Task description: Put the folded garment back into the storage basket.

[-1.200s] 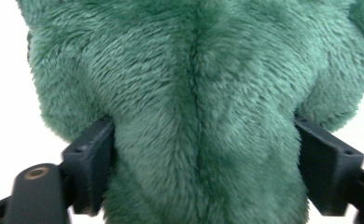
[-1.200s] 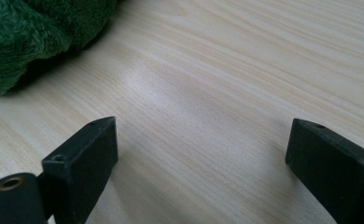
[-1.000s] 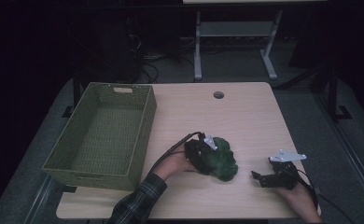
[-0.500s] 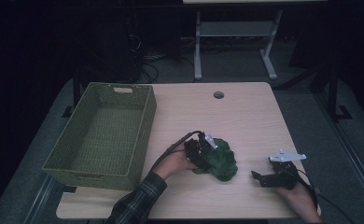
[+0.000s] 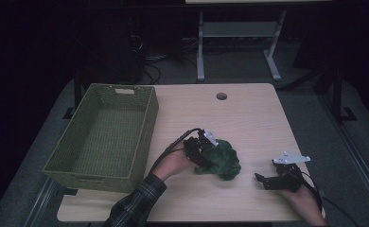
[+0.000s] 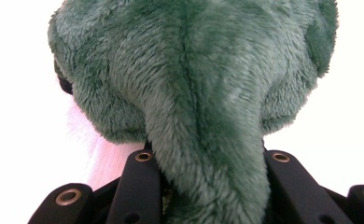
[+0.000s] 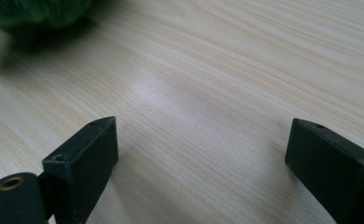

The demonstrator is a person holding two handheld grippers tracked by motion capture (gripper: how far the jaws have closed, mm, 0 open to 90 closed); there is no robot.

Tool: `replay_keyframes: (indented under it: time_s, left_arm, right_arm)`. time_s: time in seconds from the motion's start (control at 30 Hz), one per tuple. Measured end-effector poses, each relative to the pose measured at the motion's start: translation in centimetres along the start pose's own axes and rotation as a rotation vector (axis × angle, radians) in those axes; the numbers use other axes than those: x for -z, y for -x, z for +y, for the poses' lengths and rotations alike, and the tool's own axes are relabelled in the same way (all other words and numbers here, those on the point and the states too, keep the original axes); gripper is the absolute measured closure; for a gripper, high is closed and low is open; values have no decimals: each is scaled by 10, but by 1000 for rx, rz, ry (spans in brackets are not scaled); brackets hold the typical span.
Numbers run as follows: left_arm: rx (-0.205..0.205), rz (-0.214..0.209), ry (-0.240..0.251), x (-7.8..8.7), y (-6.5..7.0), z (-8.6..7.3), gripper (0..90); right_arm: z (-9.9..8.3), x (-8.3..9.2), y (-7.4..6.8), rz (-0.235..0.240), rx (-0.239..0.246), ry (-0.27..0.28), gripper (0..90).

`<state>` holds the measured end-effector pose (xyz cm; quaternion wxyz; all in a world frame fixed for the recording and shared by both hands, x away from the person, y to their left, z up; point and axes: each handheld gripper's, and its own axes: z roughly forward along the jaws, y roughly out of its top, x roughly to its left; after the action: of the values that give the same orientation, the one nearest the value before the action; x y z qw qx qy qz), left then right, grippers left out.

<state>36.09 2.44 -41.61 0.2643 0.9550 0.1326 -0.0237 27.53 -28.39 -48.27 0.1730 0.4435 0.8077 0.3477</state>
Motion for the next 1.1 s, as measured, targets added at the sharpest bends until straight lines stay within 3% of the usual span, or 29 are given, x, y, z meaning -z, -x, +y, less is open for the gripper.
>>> replay_keyframes:
  time_s: [0.5,0.77,1.1]
  left_arm:
    - [44,35,77,69,0,3,695]
    - [60,85,118,110,-7,-7,695]
    - [98,138,141,145,-15,-24,694]
  right_arm:
    - [0,0,0,0,-1,0,89]
    - [0,0,0,0,-1,0,89]
    - [0,0,0,0,-2,1,89]
